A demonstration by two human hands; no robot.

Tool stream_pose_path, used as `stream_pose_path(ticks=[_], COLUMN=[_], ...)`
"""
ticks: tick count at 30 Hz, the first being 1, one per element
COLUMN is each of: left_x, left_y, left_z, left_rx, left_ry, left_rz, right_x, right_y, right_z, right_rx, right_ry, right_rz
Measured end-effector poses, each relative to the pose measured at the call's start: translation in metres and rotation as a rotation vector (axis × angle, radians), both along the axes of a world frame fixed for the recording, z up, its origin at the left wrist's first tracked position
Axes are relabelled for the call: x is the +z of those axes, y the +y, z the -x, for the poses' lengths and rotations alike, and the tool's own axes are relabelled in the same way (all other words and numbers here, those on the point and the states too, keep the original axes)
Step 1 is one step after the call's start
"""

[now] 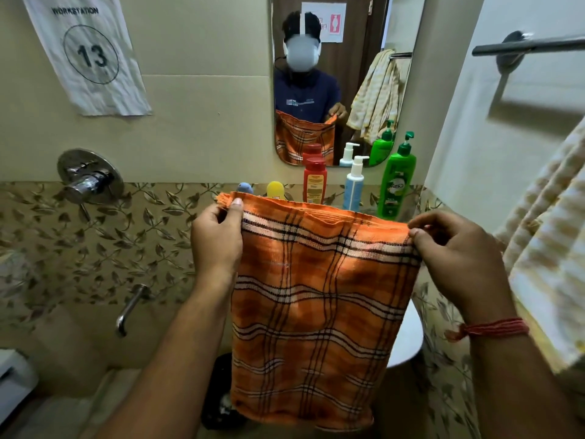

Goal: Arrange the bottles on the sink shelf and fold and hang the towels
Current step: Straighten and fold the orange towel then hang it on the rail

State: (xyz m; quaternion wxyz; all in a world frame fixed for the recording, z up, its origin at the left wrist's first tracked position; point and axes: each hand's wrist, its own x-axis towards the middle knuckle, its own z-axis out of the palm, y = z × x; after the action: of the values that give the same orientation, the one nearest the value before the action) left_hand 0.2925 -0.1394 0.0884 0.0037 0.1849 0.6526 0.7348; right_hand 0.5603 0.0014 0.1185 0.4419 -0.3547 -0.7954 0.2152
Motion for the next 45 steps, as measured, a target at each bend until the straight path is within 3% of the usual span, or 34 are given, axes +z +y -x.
stream_pose_path(ticks=[2,5,9,11,14,16,18,22,24,32,34,38,41,45], left_x=[-0.001,-0.006,-0.009,-0.007,0.000,0.005,0.010,0.015,0.015,0.015,0.011,0.007,0.007,0.009], left_y=[-0.006,-0.014,-0.011,-0.007,0.000,0.005,0.008,0.008,0.006,-0.004,-0.007,-0.010,-0.012,-0.019], left_z=[0.006,0.013,-0.003,-0.015,-0.036,-0.052,-0.067,-0.084,-0.089,-0.082,-0.079,-0.072,-0.060,-0.052], left_rx=[0.050,0.072,0.018,-0.038,-0.119,-0.177,-0.241,-0.385,-0.449,-0.728,-0.788,-0.637,-0.511,-0.486], left_ry=[-0.012,-0.014,-0.033,-0.053,-0.028,-0.013,-0.004,0.069,0.085,-0.073,-0.002,0.071,-0.001,0.090], left_rz=[-0.017,0.017,0.067,0.071,0.070,0.063,0.039,0.046,0.028,-0.080,-0.066,-0.072,-0.135,-0.068], right_x=[0.001,0.001,-0.002,0.003,0.010,0.011,0.011,0.017,0.023,0.039,0.040,0.035,0.022,0.011], right_y=[0.003,0.012,0.005,-0.008,-0.033,-0.046,-0.056,-0.064,-0.066,-0.059,-0.059,-0.062,-0.061,-0.058], right_z=[-0.006,-0.015,-0.007,-0.004,0.006,0.016,0.026,0.040,0.048,0.069,0.072,0.071,0.053,0.034], right_rx=[-0.011,0.080,0.150,0.235,0.515,0.667,0.641,0.275,0.183,0.331,0.315,0.374,0.582,0.623], right_ry=[0.113,0.372,0.670,0.722,0.621,0.487,0.251,-0.207,-0.295,-0.265,-0.234,-0.183,-0.332,-0.567], right_rz=[0.068,0.339,0.675,0.767,0.879,0.847,0.547,-0.309,-0.495,-0.363,-0.330,-0.157,0.127,-0.001])
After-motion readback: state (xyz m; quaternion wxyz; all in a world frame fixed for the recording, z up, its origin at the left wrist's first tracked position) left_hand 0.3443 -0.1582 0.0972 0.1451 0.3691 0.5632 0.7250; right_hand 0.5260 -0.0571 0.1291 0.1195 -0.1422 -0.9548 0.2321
